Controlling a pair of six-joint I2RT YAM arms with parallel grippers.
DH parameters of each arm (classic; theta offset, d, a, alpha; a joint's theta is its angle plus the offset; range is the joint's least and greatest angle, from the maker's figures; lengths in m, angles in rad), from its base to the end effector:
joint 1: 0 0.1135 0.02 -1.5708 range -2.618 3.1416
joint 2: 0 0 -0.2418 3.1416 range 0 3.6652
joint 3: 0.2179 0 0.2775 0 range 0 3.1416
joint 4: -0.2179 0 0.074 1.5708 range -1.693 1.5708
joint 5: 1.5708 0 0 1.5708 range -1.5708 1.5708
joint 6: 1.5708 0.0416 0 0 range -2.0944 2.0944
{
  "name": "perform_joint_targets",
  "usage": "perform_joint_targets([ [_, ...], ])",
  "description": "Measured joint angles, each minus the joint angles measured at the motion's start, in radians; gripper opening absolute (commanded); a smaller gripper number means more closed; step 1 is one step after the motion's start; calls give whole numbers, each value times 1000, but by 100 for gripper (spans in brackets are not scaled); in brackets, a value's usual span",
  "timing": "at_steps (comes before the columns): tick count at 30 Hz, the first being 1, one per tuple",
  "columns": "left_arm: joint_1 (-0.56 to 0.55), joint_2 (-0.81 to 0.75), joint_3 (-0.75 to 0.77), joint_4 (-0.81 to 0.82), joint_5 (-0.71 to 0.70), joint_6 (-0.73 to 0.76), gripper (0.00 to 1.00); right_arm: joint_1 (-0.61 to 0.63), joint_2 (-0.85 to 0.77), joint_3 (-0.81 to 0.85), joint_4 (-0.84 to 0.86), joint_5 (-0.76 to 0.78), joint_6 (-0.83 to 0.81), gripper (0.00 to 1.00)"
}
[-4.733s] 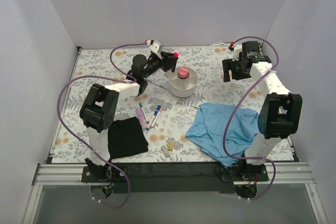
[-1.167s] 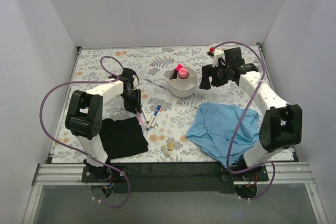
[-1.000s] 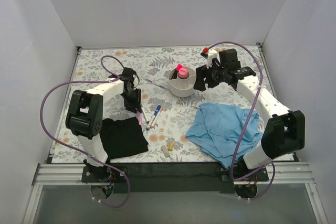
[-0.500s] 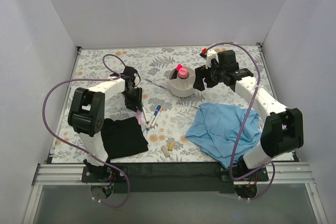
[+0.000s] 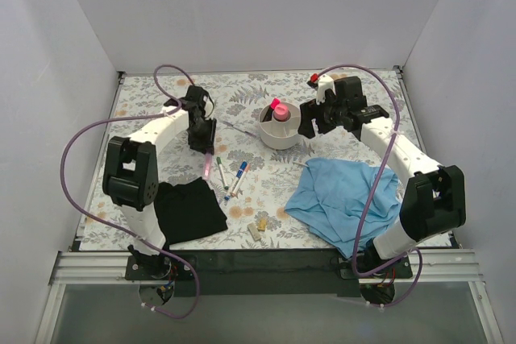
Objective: Sort the stationery into containers
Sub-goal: Pick up the pen from the center of the board, then place the pen in the storage box.
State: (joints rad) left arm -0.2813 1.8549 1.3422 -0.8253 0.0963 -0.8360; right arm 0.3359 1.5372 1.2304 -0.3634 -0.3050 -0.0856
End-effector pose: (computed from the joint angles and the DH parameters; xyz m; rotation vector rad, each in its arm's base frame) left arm 0.3639 -0.1093 0.1527 -0.7997 2.8704 -0.3064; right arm 0.3522 0.1362 0.2599 -0.6316 2.1566 0.4770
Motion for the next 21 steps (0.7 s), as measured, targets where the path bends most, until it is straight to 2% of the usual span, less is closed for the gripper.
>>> perform_joint_targets([
  [5,22,-72,165,73,13,67,0,-3,3,0,0,17,0,80],
  [13,16,-97,206,462,150,24,0,-11,30,10,-1,56,-18,80],
  [18,3,-86,132,785,217,-5,0,-16,31,34,1,79,-27,80],
  [21,-18,-93,-23,1080,282,20,0,-16,31,37,1,89,-30,80],
])
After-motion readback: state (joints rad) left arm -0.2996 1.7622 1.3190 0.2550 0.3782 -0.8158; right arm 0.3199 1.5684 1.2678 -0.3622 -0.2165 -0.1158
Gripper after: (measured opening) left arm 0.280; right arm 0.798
